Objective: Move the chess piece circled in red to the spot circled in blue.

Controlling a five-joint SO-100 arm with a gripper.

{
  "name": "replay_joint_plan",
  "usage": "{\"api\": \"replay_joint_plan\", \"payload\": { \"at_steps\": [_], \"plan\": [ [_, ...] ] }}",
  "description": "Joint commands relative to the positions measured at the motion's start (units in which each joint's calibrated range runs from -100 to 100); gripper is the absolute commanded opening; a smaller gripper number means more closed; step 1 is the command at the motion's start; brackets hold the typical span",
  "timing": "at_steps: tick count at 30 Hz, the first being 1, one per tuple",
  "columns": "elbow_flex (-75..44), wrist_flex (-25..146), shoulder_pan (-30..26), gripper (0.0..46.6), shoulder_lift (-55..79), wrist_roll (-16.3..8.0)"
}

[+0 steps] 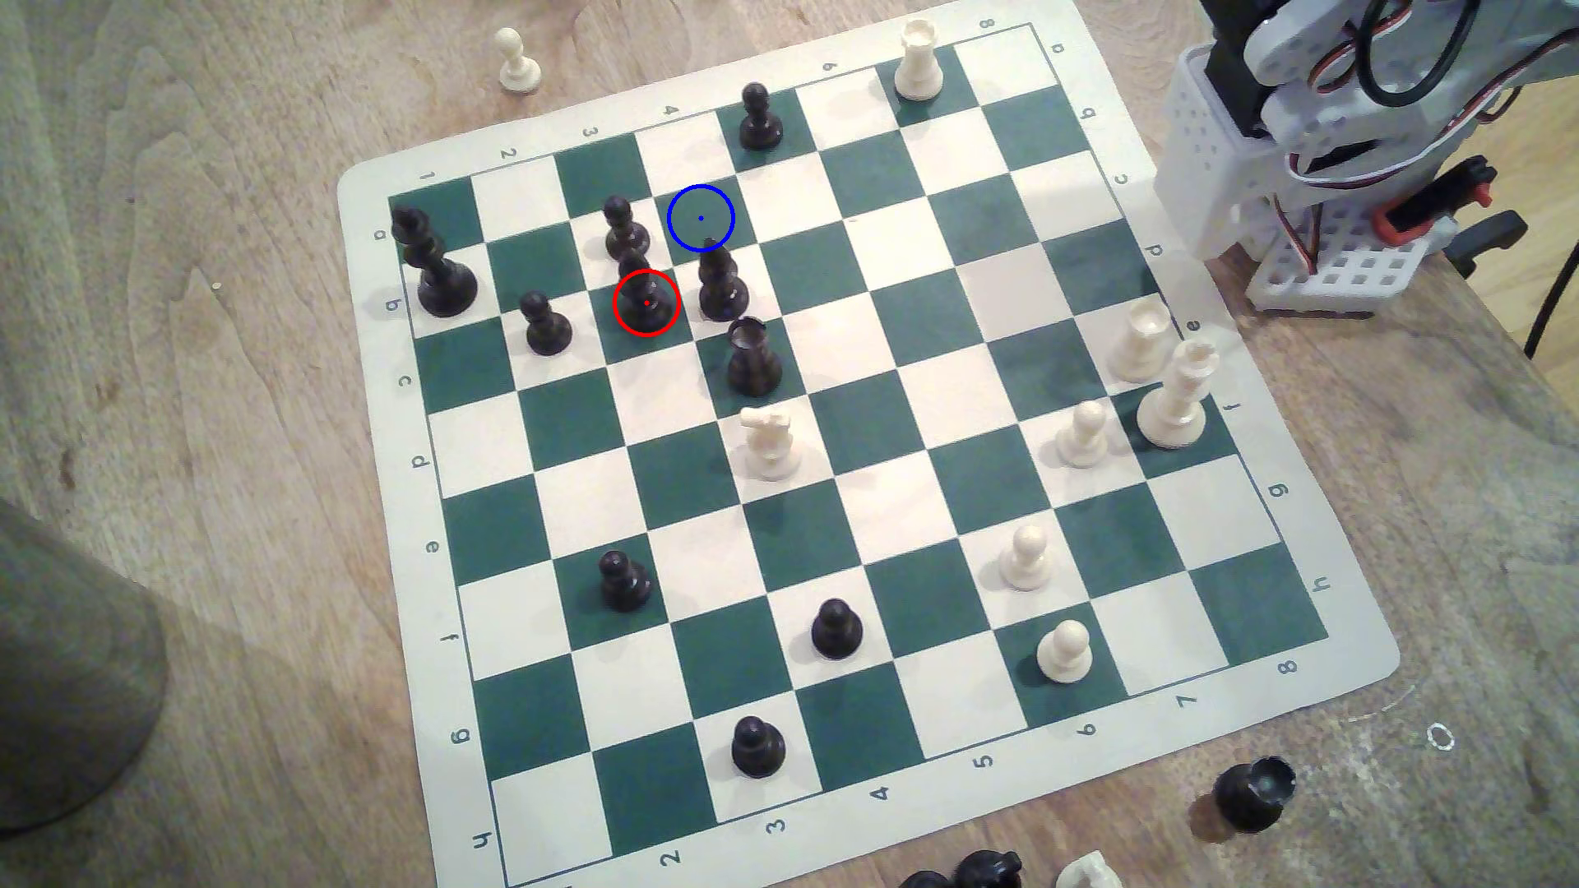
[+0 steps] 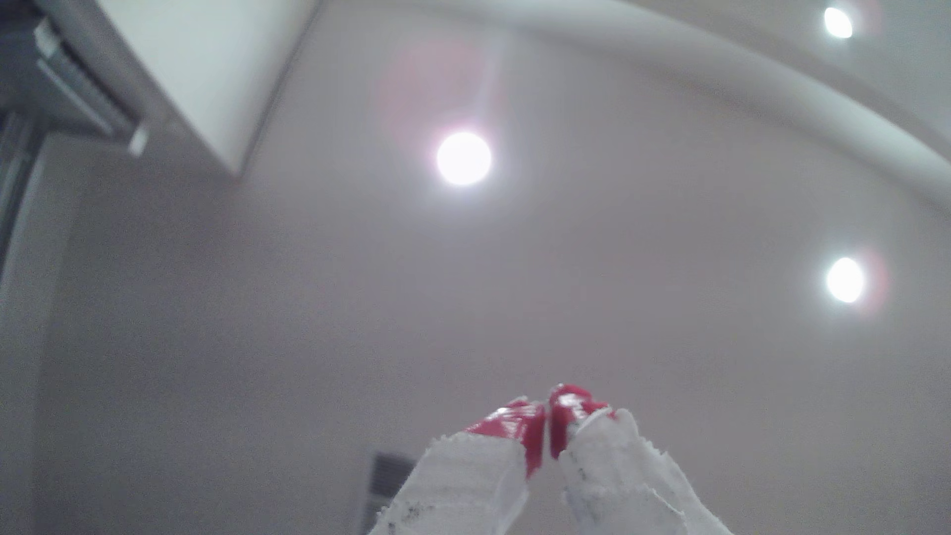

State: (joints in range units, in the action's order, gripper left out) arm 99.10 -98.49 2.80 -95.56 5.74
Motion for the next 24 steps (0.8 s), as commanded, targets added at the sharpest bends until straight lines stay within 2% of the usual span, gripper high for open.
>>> {"api": "replay_joint_plan", "payload": {
  "at_steps": [1,5,12,18,24],
  "plan": [
    [0.7,5.5,-1.4,0.2,-0.2,0.3],
    [-1.7,11.3,-1.7,0.2,-0.2,0.3],
    [-11.0,32.1,-1.4,0.2,-0.2,0.1],
    [-22.7,62.4,-1.4,0.2,-0.2,0.1],
    [-29.0,79.2,0.4,0.2,-0.1,0.0]
  ]
}}
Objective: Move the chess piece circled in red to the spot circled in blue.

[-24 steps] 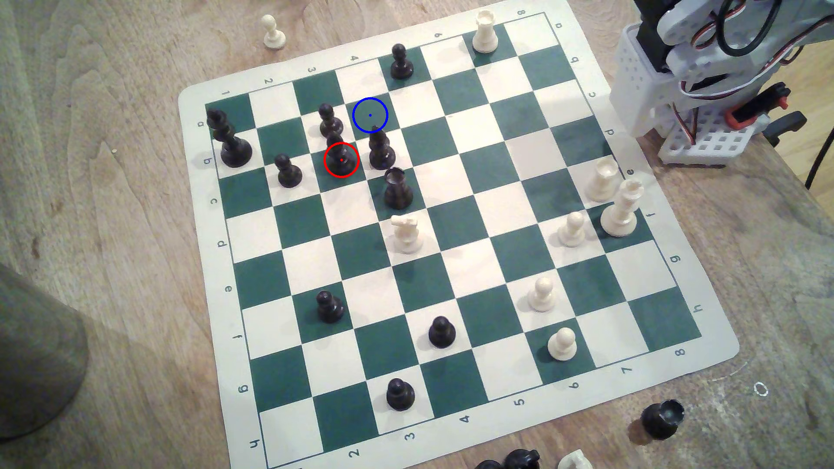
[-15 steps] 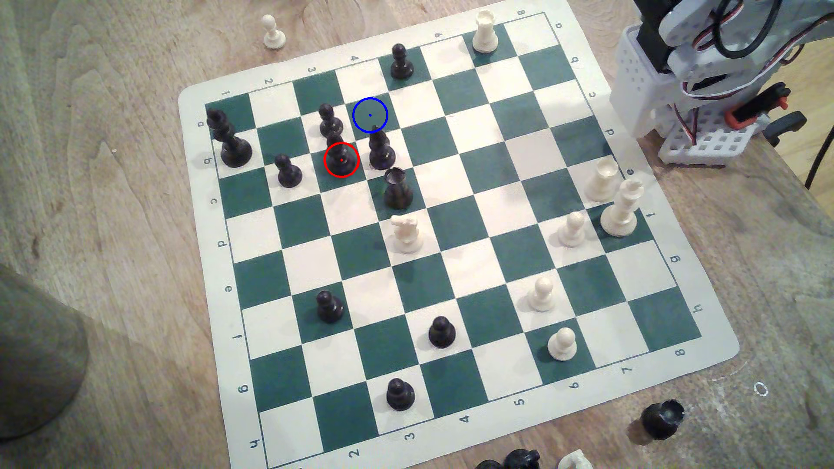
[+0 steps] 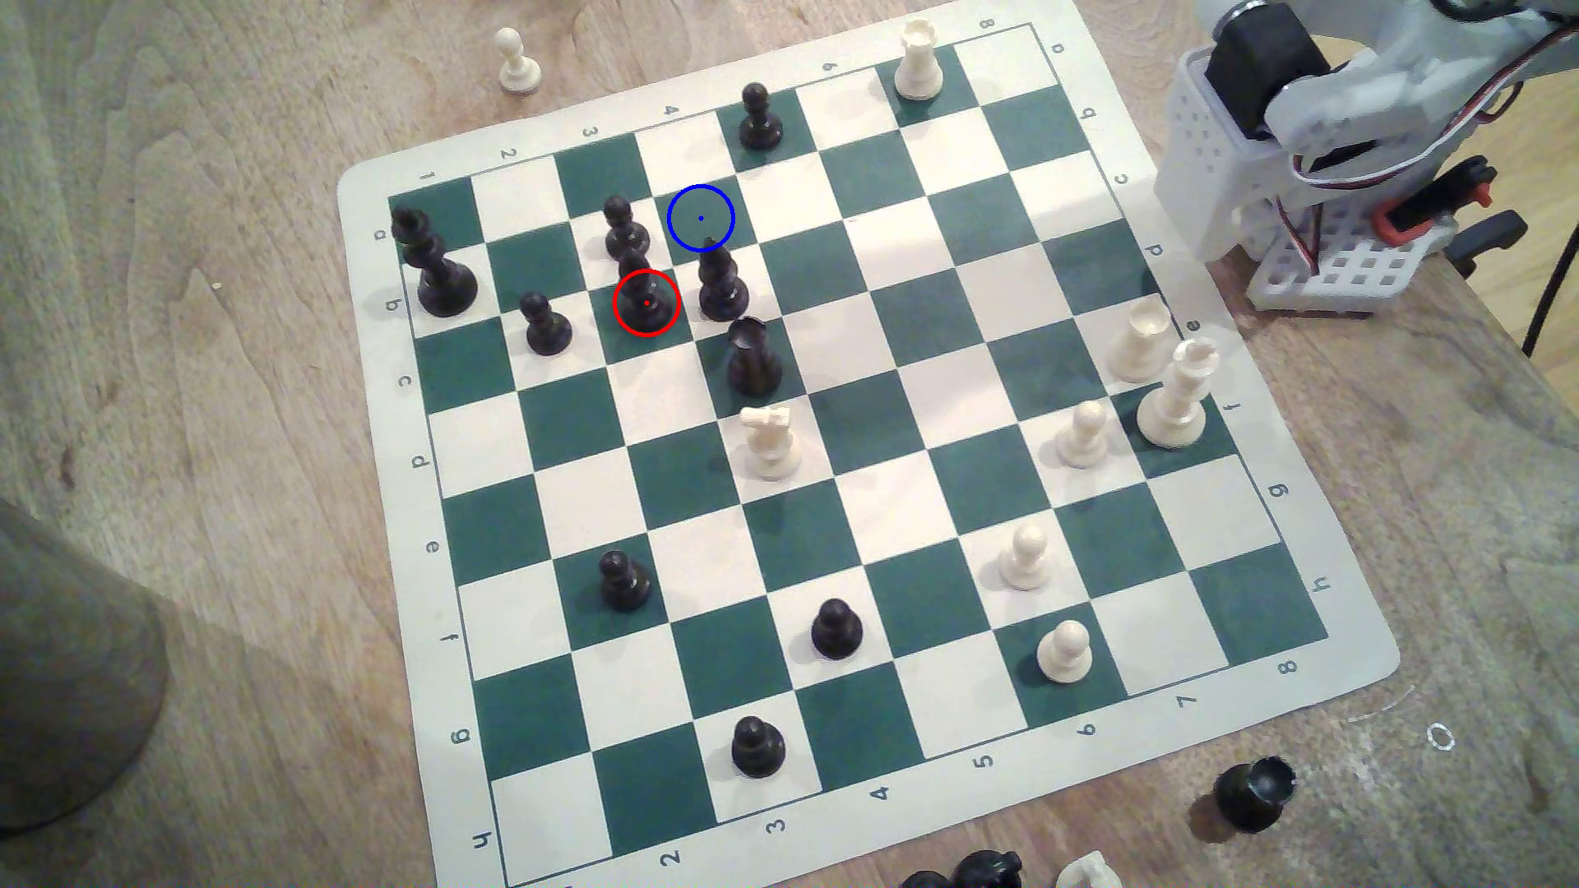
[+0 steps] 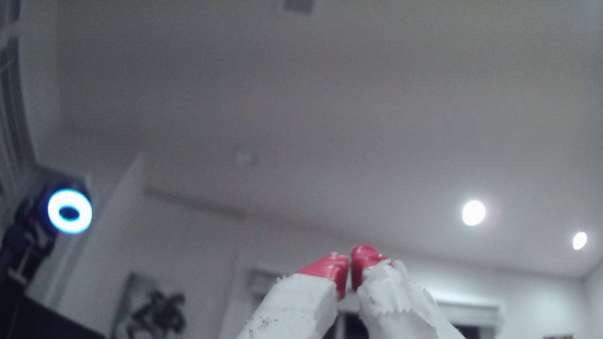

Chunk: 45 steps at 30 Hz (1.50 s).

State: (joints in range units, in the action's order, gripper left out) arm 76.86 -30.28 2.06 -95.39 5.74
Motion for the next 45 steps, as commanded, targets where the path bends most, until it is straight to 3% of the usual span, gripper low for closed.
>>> {"api": "replay_joint_plan", "payload": {
  "at_steps": [1,6,9,11,13,15,18,23,33,40,45],
  "plan": [
    [-7.6,12.8,1.3,0.2,-0.3,0.0],
    [-9.5,25.6,2.6,1.0,-0.2,0.0],
    [-9.9,30.9,3.9,3.8,-0.2,-1.9],
    [-11.5,37.2,4.5,3.3,-0.2,-5.5],
    [-13.4,44.0,5.1,3.9,-0.2,-7.1],
    [-17.1,56.2,6.5,0.2,0.0,-6.6],
    [-18.2,63.0,8.6,0.2,1.2,-4.3],
    [-20.1,70.2,9.8,0.2,10.7,-5.2],
    [-39.2,85.3,9.8,0.2,39.4,-14.0],
    [-47.4,85.1,9.2,0.2,54.5,-16.9],
    [-48.8,81.7,9.4,0.2,62.2,-17.6]
  ]
}}
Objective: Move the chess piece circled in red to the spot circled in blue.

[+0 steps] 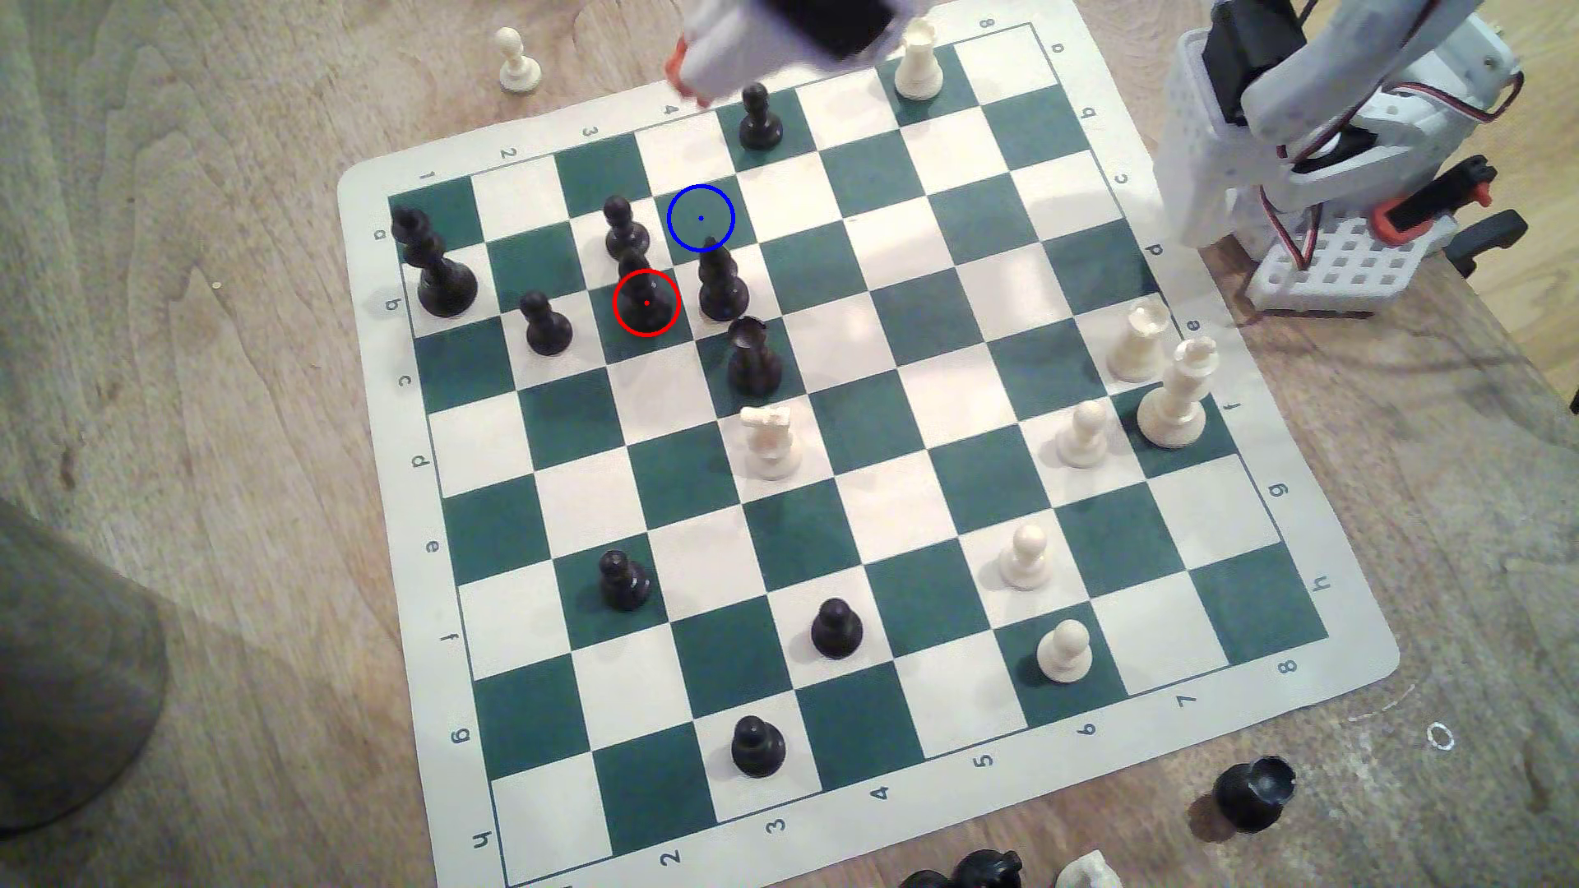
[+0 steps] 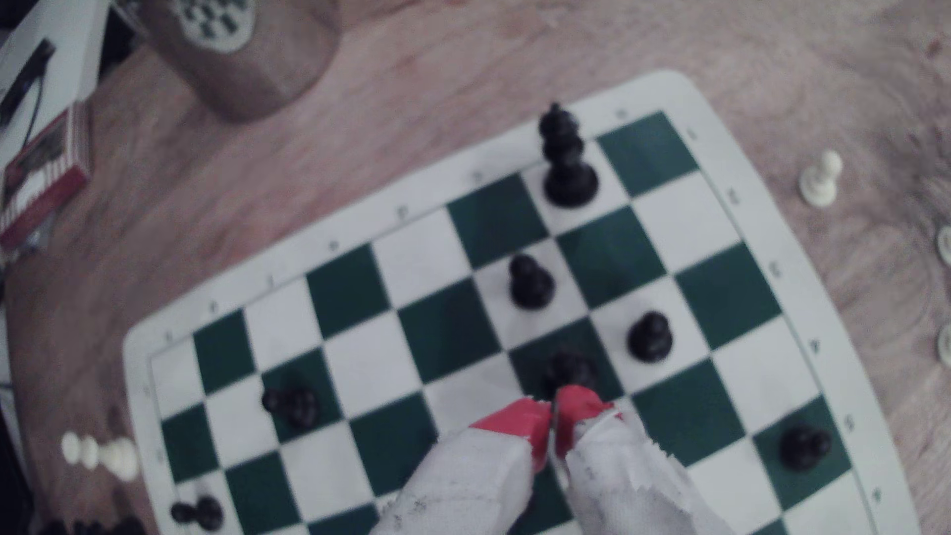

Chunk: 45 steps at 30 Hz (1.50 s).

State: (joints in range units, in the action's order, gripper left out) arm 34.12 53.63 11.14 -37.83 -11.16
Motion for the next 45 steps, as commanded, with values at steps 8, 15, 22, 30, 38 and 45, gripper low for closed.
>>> {"api": "replay_joint_plan", "payload": {
  "at_steps": [8,15,22,30,38,45],
  "plan": [
    [-8.6,-1.9,-2.3,0.9,12.3,-4.9],
    [-9.3,-0.9,-4.8,6.3,16.4,-8.9],
    [-8.7,-0.1,-4.8,11.3,18.9,-7.8],
    [-8.5,-2.9,-4.2,11.3,24.7,-6.0],
    [-9.5,-6.5,-2.2,12.2,28.2,-4.3],
    [-9.5,-8.6,-0.8,12.8,31.4,-3.1]
  ]
}}
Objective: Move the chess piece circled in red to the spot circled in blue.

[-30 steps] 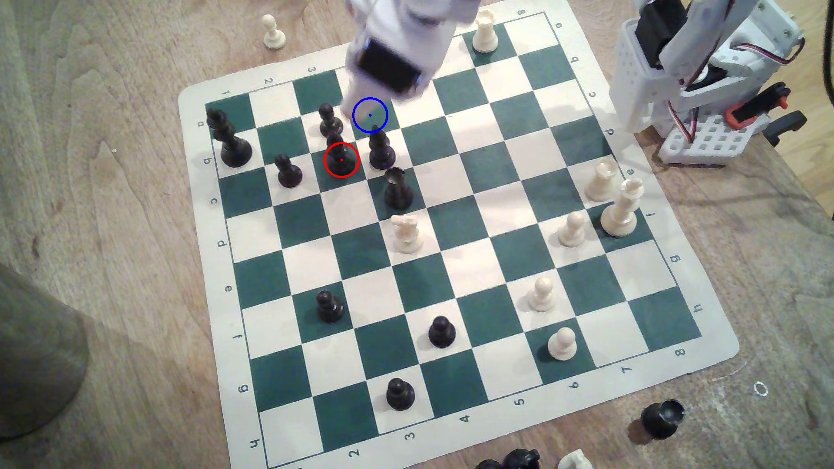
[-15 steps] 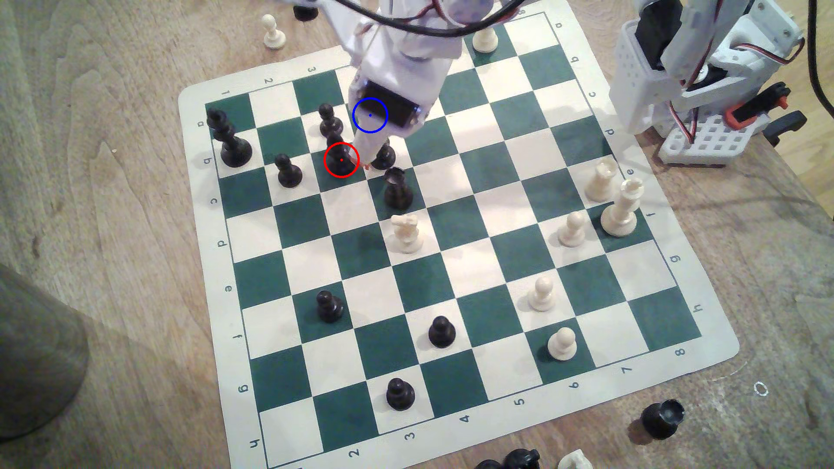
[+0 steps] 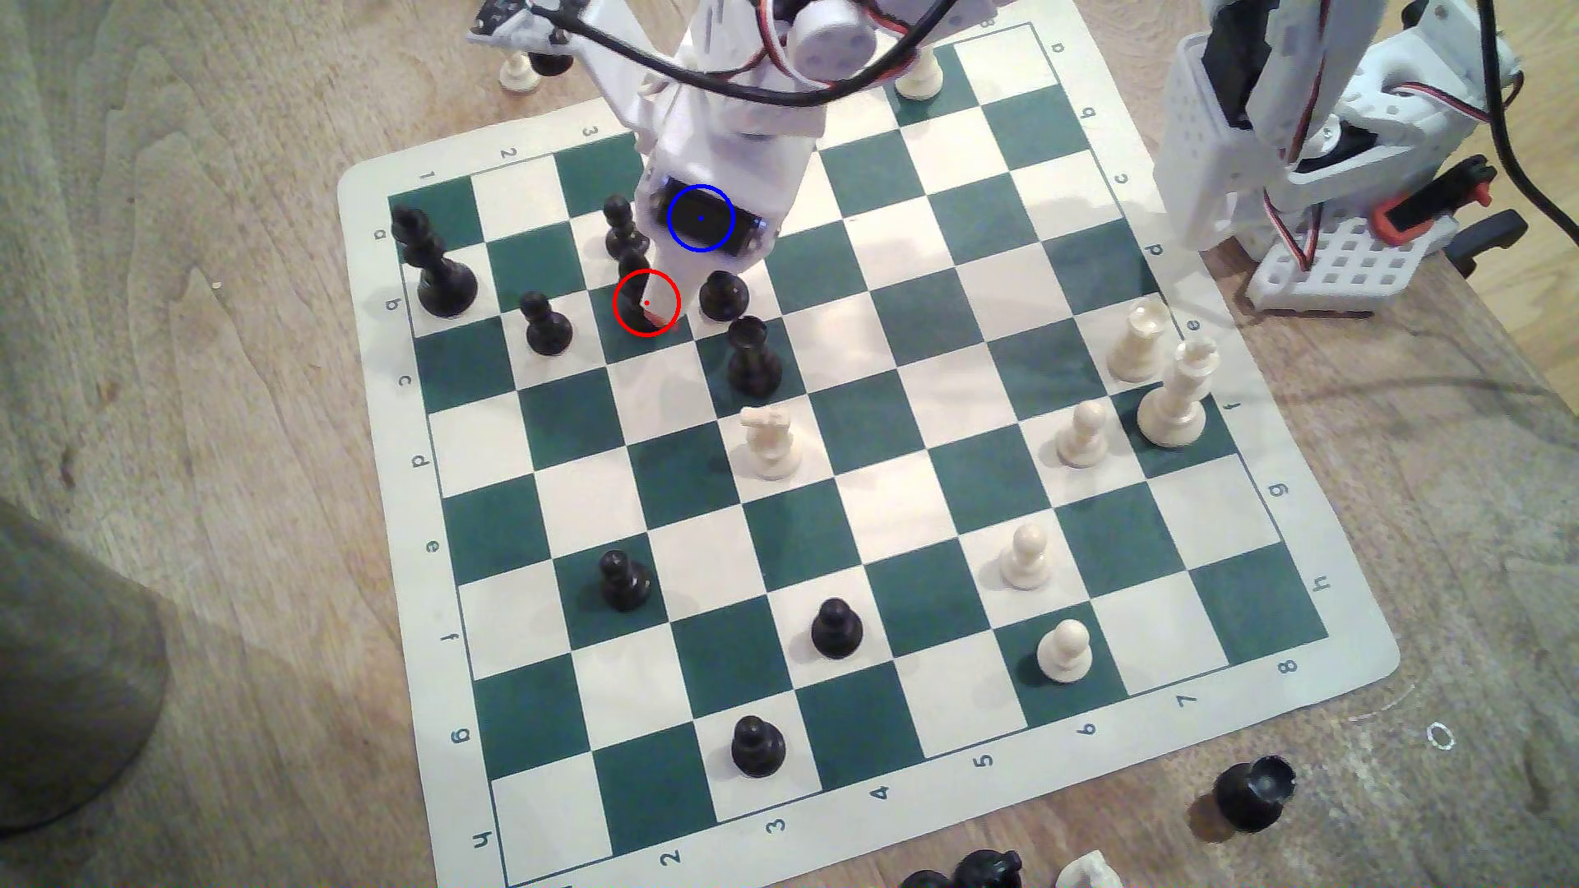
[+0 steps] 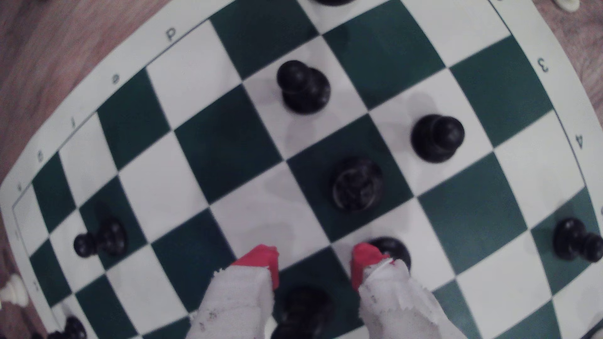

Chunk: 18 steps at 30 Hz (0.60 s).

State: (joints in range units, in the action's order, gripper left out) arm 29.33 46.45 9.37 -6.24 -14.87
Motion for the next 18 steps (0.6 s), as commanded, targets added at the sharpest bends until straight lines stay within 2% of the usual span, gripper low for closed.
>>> {"api": "replay_joint_plan", "payload": {
  "at_steps": [1,7,18],
  "plan": [
    [-4.9,-1.4,1.2,12.8,0.1,0.8],
    [-5.5,-2.1,2.8,13.0,1.0,2.4],
    [-6.6,-5.0,2.5,12.9,3.1,2.6]
  ]
}}
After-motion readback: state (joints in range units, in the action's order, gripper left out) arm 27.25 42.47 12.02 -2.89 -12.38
